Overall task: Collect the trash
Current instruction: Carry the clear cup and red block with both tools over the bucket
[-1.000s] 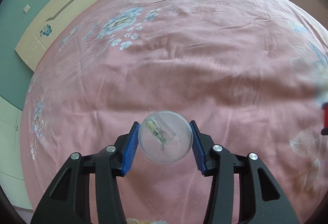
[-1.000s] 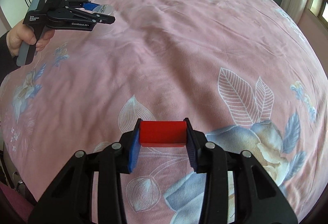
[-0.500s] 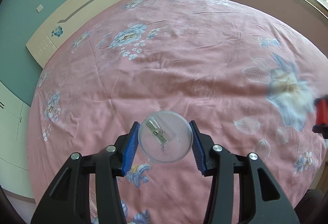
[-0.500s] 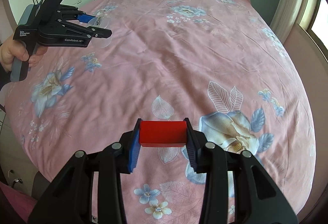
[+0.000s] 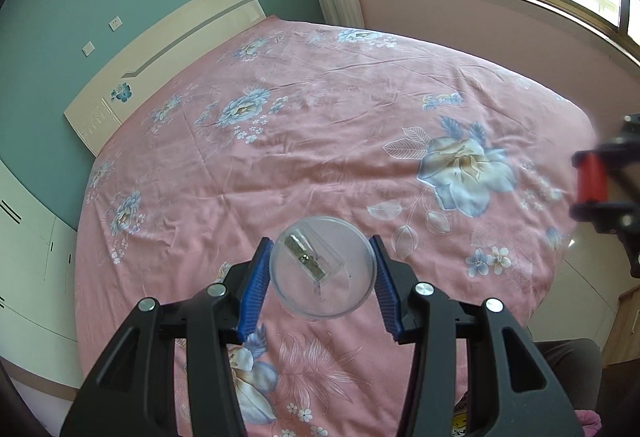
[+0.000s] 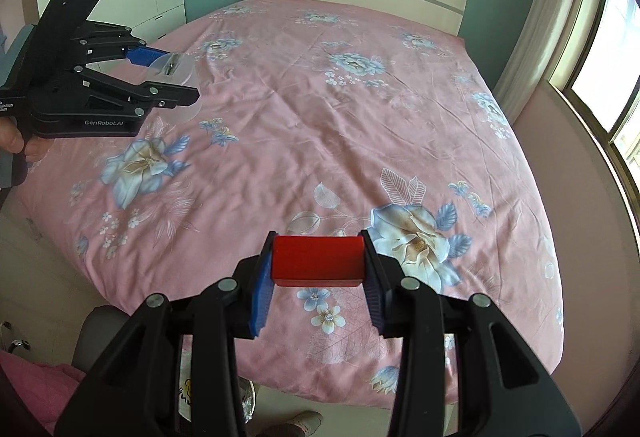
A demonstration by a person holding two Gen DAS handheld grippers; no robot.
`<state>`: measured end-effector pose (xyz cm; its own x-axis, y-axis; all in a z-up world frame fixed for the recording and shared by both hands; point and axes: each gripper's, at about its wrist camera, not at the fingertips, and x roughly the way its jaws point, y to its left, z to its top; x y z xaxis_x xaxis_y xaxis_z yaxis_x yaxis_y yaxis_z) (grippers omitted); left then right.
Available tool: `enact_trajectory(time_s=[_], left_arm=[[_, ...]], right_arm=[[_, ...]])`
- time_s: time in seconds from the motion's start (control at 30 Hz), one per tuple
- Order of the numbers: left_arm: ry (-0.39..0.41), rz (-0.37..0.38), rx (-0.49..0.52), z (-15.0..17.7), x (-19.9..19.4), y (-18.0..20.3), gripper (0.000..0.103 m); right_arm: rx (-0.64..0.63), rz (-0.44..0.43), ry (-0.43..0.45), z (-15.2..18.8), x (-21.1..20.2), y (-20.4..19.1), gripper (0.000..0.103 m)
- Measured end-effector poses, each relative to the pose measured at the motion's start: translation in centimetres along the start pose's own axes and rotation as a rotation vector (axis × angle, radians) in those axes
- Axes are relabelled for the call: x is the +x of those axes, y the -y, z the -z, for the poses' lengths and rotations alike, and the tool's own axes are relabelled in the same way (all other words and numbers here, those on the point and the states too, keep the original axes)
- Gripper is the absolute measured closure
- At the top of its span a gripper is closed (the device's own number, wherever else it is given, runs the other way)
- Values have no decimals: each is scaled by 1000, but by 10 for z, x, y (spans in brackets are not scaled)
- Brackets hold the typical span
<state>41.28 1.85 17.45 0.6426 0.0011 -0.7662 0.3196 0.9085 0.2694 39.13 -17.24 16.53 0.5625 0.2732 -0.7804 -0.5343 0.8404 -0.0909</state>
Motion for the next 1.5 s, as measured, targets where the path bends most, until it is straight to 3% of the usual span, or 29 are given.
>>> enact_trajectory(time_s=[0.3,0.6,0.93,1.5], left_arm=[[63,-2,34,34,-87,43,53],[74,39,54,73,-131,77,52],[11,105,67,121,-122,104,52],[-150,177,59,203,-50,133,52]], right_arm=[[-24,33,54,39,-89,-33,63],[-35,49,43,87,-128,-55,63],[-9,22,-6,130,-120,-69,63],[33,-66,-159,200,-39,-91,63]])
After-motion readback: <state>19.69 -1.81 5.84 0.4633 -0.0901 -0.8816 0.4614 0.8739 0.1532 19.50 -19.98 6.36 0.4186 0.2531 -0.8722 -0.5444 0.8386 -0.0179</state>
